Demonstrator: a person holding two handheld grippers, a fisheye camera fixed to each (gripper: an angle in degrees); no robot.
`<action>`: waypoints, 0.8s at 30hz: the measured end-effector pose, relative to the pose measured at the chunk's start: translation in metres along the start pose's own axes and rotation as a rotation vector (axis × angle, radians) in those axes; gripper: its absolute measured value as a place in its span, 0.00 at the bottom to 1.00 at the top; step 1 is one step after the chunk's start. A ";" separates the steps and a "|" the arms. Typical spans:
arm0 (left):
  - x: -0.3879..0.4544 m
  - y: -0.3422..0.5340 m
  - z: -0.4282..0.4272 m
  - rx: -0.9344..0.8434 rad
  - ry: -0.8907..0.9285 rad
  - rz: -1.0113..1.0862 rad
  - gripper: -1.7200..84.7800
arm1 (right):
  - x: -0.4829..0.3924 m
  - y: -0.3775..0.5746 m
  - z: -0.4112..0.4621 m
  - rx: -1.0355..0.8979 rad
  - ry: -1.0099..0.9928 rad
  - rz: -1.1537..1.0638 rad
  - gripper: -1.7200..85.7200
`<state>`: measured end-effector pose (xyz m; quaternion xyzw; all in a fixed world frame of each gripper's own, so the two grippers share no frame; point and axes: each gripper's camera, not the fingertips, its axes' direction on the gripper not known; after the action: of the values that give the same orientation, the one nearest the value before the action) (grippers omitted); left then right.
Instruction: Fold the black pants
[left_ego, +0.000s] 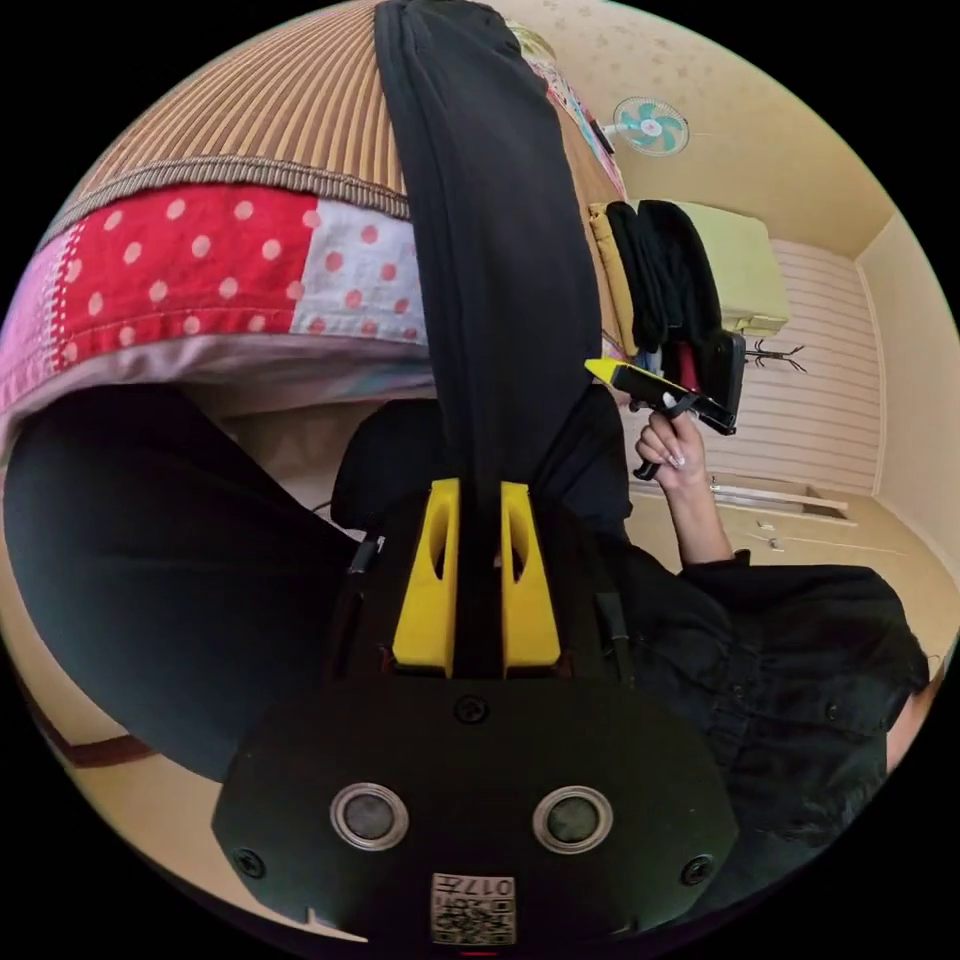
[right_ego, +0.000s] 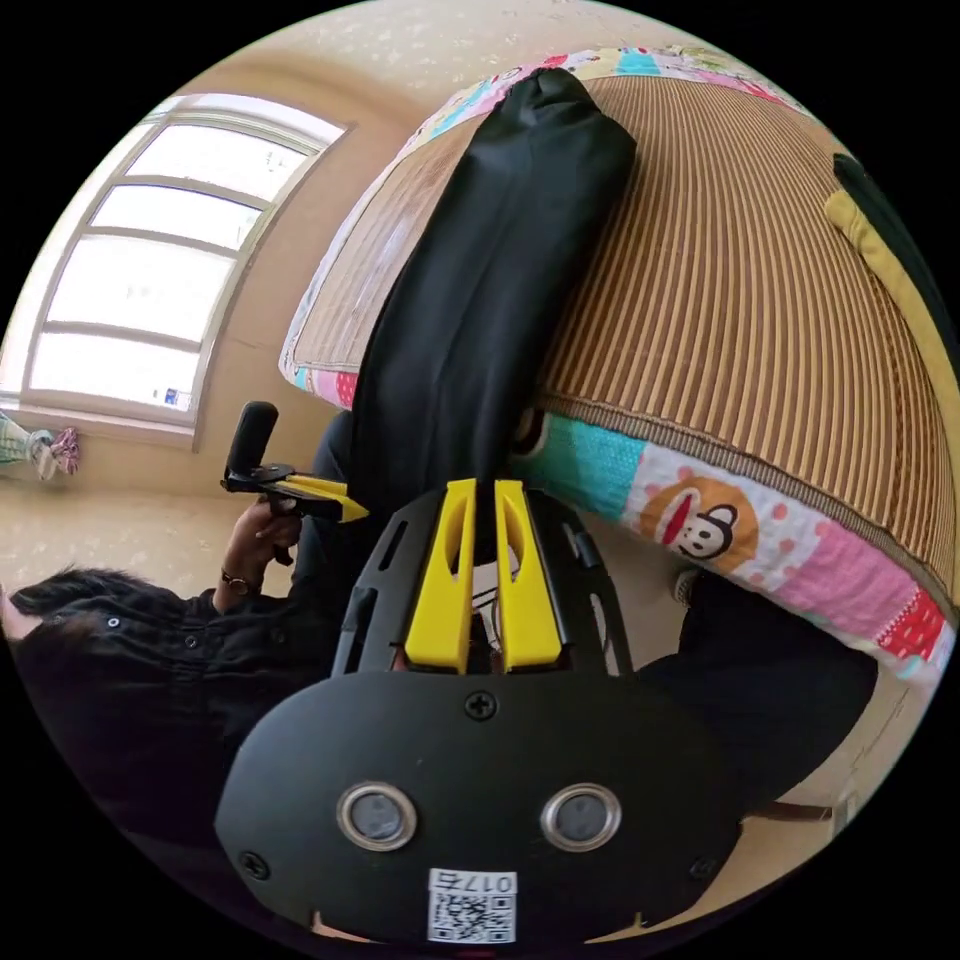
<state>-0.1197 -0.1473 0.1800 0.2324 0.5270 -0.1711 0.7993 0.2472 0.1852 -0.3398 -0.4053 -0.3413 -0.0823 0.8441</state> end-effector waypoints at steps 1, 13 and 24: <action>0.003 0.003 -0.006 0.078 -0.016 -0.020 0.13 | 0.004 0.004 -0.006 0.016 0.015 0.011 0.08; 0.050 -0.064 -0.029 0.412 -0.274 0.021 0.07 | 0.054 -0.058 -0.054 0.261 -0.096 0.104 0.08; 0.024 0.016 -0.043 0.567 0.029 -0.034 0.12 | 0.105 -0.015 -0.099 0.316 -0.298 0.095 0.13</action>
<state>-0.1345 -0.1112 0.1464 0.4402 0.4732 -0.3217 0.6919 0.3706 0.1166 -0.3060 -0.2913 -0.4514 0.0728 0.8403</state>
